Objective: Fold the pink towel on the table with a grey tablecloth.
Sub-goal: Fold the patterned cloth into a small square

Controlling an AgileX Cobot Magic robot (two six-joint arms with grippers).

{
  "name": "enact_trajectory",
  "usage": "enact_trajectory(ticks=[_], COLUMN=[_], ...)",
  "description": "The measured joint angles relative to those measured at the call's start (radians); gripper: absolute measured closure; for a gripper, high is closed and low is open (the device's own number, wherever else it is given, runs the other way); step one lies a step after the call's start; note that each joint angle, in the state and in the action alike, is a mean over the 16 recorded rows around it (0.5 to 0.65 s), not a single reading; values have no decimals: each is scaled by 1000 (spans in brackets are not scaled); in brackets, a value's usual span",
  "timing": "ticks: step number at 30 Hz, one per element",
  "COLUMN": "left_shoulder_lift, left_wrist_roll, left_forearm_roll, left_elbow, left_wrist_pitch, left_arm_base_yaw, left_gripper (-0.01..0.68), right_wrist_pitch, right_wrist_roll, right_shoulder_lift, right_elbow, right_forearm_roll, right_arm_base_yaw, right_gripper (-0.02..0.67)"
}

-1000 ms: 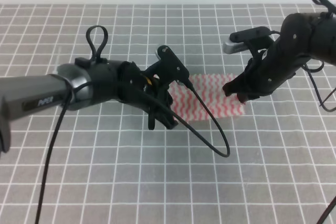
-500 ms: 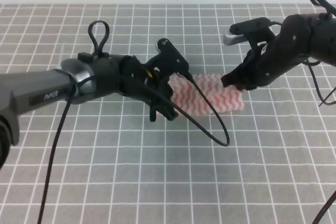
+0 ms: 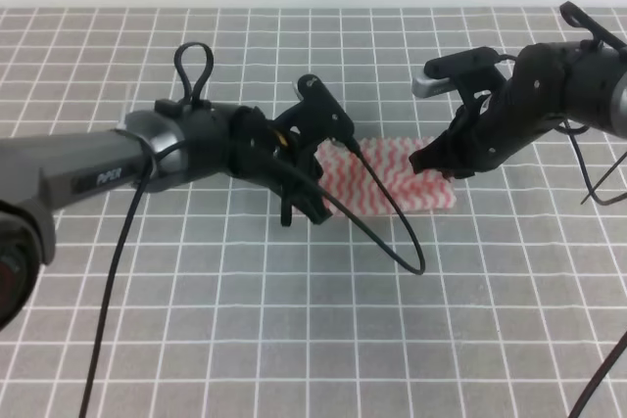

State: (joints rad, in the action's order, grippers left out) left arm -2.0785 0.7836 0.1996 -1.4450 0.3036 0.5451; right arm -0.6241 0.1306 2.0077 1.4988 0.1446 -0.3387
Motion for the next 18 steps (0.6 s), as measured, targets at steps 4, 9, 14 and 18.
enact_trajectory(ticks=[4,9,14,18], left_shoulder_lift=[-17,-31,-40,-43], left_wrist_roll=[-4,-10,-15,-15], left_forearm_roll=[-8,-21,-33,-39], left_elbow=[-30,-62,-74,-76], left_wrist_pitch=[12,23,22,15], left_arm_base_yaw=[0,-3,-9,-14], left_gripper=[675,675,675,675], right_wrist_pitch=[9,26,50,66], right_wrist_roll=[0,0,0,0], right_shoulder_lift=[11,18,19,23], right_elbow=[0,0,1,4], right_forearm_roll=[-2,-3,-3,2], right_arm_base_yaw=[1,7,19,28], right_gripper=[664,664,664,664])
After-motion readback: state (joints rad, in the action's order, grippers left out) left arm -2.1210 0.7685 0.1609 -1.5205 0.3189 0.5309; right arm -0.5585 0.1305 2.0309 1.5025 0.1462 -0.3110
